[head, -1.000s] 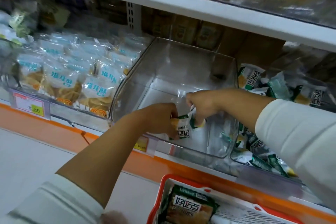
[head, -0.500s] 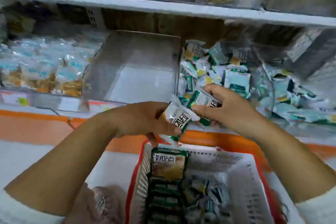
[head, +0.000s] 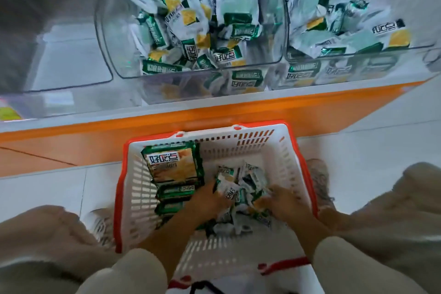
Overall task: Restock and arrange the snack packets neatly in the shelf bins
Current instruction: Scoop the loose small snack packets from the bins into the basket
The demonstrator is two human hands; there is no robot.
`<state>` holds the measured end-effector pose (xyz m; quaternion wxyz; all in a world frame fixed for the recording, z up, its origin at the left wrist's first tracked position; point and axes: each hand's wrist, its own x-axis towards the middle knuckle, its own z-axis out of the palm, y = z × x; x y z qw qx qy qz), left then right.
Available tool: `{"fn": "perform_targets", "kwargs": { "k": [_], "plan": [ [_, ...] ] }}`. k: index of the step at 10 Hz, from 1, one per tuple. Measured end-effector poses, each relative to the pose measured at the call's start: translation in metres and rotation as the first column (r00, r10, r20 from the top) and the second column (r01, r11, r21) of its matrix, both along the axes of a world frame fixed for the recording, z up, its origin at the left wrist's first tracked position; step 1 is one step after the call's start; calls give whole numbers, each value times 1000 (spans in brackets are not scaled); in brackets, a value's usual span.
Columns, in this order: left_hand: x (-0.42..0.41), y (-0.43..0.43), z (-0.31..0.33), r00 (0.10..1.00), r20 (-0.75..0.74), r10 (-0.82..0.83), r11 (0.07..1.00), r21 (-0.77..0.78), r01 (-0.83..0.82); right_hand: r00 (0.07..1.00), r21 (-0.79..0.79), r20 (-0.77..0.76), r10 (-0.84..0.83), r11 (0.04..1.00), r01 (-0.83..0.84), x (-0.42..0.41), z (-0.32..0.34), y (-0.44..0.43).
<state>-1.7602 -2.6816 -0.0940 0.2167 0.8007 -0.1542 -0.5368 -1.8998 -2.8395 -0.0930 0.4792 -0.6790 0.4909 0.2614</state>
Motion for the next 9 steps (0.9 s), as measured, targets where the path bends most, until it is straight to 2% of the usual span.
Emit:
{"fn": "perform_targets", "kwargs": {
  "k": [1, 3, 4, 5, 6, 7, 8, 9],
  "plan": [
    [-7, 11, -23, 982, 127, -137, 990, -21, 141, 998, 41, -53, 28, 999, -25, 2, -14, -1],
    [20, -18, -2, 938, 305, -166, 978, -73, 197, 1000, -64, 4, 2, 998, -1, 14, -13, -24],
    [31, -45, 33, 951, 283, -127, 965, -185, 184, 989, -154, 136, 57, 987, -35, 35, 10, -33],
    [41, -63, 79, 914, 365, -177, 926, -253, 280, 923, -274, 372, 95, 962, 11, 56, 39, -41],
    [46, -61, 131, 842, 533, 81, 853, -474, 219, 786, -371, 608, 113, 915, 156, 74, 93, -38],
    [44, -44, 166, 699, 614, 366, 761, -630, 155, 572, -292, 819, 50, 894, 340, 84, 156, -20],
    [53, -36, 198, 566, 681, 465, 727, -659, 195, 410, -233, 910, 57, 889, 394, 100, 204, -9],
    [84, -40, 229, 501, 746, 439, 773, -598, 212, 387, -317, 904, 182, 892, 321, 123, 239, -19]
  ]
}}
